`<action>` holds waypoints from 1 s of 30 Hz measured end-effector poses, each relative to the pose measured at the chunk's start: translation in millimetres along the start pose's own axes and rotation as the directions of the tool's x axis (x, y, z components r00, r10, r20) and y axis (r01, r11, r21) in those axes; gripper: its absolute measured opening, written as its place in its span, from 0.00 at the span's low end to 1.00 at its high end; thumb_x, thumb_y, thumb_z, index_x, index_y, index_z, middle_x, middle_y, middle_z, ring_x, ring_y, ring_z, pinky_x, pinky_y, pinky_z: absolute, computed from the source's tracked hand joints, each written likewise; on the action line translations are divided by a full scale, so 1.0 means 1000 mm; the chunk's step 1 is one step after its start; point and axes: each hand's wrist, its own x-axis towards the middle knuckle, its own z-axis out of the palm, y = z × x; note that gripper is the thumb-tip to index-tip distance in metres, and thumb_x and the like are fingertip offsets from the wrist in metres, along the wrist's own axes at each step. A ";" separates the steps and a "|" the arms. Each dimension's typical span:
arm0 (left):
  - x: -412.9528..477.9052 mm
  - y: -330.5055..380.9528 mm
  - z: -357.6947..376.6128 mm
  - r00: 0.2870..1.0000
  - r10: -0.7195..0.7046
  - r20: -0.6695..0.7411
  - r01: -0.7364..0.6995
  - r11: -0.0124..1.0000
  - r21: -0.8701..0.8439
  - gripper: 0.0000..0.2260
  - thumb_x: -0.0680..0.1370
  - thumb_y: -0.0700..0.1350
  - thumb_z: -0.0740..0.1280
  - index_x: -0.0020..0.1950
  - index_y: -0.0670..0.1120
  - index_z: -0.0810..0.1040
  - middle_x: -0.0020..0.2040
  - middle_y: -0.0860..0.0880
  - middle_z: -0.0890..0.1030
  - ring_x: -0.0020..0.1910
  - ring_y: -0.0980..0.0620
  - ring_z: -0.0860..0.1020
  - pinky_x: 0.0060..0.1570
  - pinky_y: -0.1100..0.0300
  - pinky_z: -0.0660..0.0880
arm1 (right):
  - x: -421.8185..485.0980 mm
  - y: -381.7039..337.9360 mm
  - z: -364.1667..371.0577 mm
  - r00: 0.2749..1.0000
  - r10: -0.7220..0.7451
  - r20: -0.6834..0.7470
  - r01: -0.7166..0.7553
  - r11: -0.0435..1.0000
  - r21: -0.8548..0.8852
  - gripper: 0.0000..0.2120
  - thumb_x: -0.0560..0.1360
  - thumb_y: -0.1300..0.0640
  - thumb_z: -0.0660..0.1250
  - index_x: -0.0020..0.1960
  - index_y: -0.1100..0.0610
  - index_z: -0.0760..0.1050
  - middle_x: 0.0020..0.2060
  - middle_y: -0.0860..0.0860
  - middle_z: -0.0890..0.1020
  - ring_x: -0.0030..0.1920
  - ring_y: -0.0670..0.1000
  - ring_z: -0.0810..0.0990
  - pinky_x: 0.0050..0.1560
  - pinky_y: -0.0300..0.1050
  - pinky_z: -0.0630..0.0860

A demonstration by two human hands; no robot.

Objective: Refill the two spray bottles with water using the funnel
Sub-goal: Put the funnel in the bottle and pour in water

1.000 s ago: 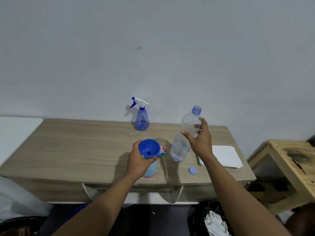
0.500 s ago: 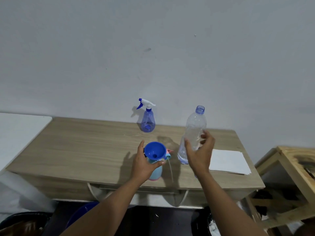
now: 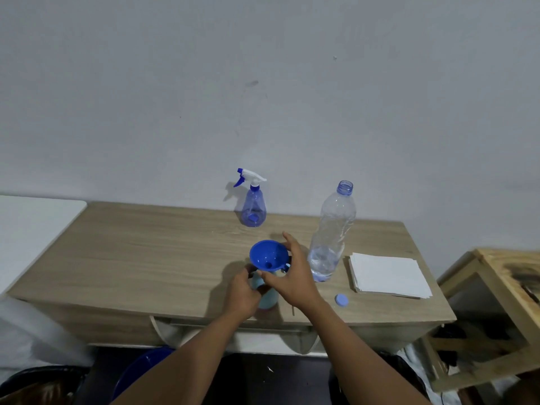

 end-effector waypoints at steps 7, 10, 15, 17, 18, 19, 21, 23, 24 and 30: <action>0.005 -0.008 0.002 1.000 -0.010 0.003 0.010 1.000 0.000 0.20 0.66 0.46 0.79 0.56 0.52 0.78 0.50 0.54 0.83 0.49 0.55 0.82 0.53 0.49 0.80 | 0.006 -0.010 0.002 0.991 -0.008 -0.134 0.024 0.993 0.116 0.44 0.63 0.58 0.81 0.73 0.49 0.63 0.60 0.51 0.74 0.60 0.50 0.79 0.55 0.37 0.78; 0.006 -0.007 0.002 1.000 -0.013 -0.006 0.013 1.000 -0.004 0.20 0.67 0.44 0.79 0.56 0.52 0.79 0.49 0.55 0.83 0.49 0.56 0.82 0.51 0.52 0.80 | 0.009 -0.008 0.002 0.989 0.022 -0.148 0.000 0.989 0.150 0.42 0.66 0.61 0.81 0.73 0.50 0.63 0.61 0.52 0.74 0.60 0.49 0.79 0.53 0.33 0.77; 0.005 -0.007 0.001 1.000 0.004 -0.005 -0.004 1.000 -0.003 0.20 0.68 0.42 0.78 0.58 0.50 0.79 0.51 0.54 0.83 0.51 0.56 0.81 0.50 0.58 0.79 | 0.011 -0.005 0.002 0.988 0.050 -0.147 -0.031 0.991 0.127 0.43 0.66 0.56 0.81 0.74 0.48 0.61 0.64 0.51 0.72 0.62 0.48 0.77 0.57 0.35 0.78; 0.005 -0.008 0.000 1.000 0.003 -0.008 -0.003 1.000 0.003 0.20 0.68 0.42 0.78 0.58 0.51 0.79 0.50 0.55 0.83 0.50 0.56 0.81 0.50 0.56 0.79 | 0.011 -0.007 0.003 0.988 0.044 -0.150 -0.025 0.992 0.121 0.42 0.66 0.56 0.81 0.74 0.48 0.61 0.63 0.51 0.72 0.61 0.47 0.77 0.54 0.32 0.77; 0.006 -0.009 0.000 1.000 0.008 -0.010 -0.008 1.000 0.013 0.20 0.68 0.43 0.78 0.57 0.51 0.79 0.50 0.55 0.83 0.49 0.57 0.81 0.50 0.56 0.80 | 0.011 -0.008 0.004 0.989 0.024 -0.143 -0.011 0.996 0.093 0.43 0.66 0.55 0.80 0.74 0.48 0.61 0.63 0.51 0.72 0.61 0.47 0.77 0.54 0.32 0.76; 0.007 -0.010 0.001 1.000 0.018 -0.008 -0.018 1.000 0.016 0.20 0.68 0.44 0.79 0.57 0.52 0.79 0.49 0.56 0.83 0.48 0.57 0.81 0.49 0.57 0.80 | 0.011 -0.008 0.006 0.991 0.010 -0.131 -0.001 0.998 0.070 0.44 0.66 0.55 0.80 0.74 0.48 0.60 0.63 0.50 0.72 0.61 0.46 0.77 0.55 0.33 0.77; 0.007 -0.011 0.001 1.000 0.026 -0.001 -0.026 1.000 0.015 0.19 0.68 0.45 0.79 0.57 0.53 0.79 0.49 0.56 0.83 0.48 0.57 0.81 0.48 0.58 0.79 | 0.009 -0.010 0.007 0.988 0.023 -0.155 -0.009 0.996 0.090 0.44 0.66 0.58 0.80 0.74 0.49 0.60 0.61 0.49 0.72 0.60 0.44 0.77 0.54 0.31 0.76; 0.008 -0.010 0.001 1.000 0.025 -0.007 -0.025 1.000 0.016 0.20 0.68 0.43 0.78 0.57 0.52 0.78 0.50 0.56 0.83 0.49 0.56 0.81 0.49 0.58 0.79 | 0.010 -0.011 0.005 0.974 0.055 -0.221 -0.027 0.991 0.129 0.44 0.66 0.59 0.80 0.74 0.47 0.59 0.59 0.47 0.72 0.58 0.43 0.77 0.54 0.31 0.76; 0.008 -0.010 0.000 1.000 0.029 -0.008 -0.029 0.999 0.019 0.20 0.68 0.41 0.78 0.58 0.52 0.78 0.51 0.56 0.83 0.50 0.55 0.81 0.49 0.59 0.78 | 0.010 -0.010 0.003 0.966 0.066 -0.249 -0.033 0.991 0.133 0.45 0.65 0.58 0.81 0.74 0.46 0.59 0.58 0.47 0.73 0.58 0.44 0.78 0.55 0.34 0.76; 0.014 -0.017 -0.015 0.996 0.062 -0.059 -0.063 0.998 -0.008 0.19 0.67 0.41 0.79 0.55 0.51 0.79 0.51 0.57 0.82 0.53 0.56 0.79 0.53 0.62 0.73 | -0.006 0.016 -0.019 0.947 0.185 -0.262 -0.151 0.978 0.144 0.44 0.63 0.61 0.81 0.70 0.48 0.60 0.56 0.45 0.73 0.52 0.42 0.80 0.47 0.35 0.78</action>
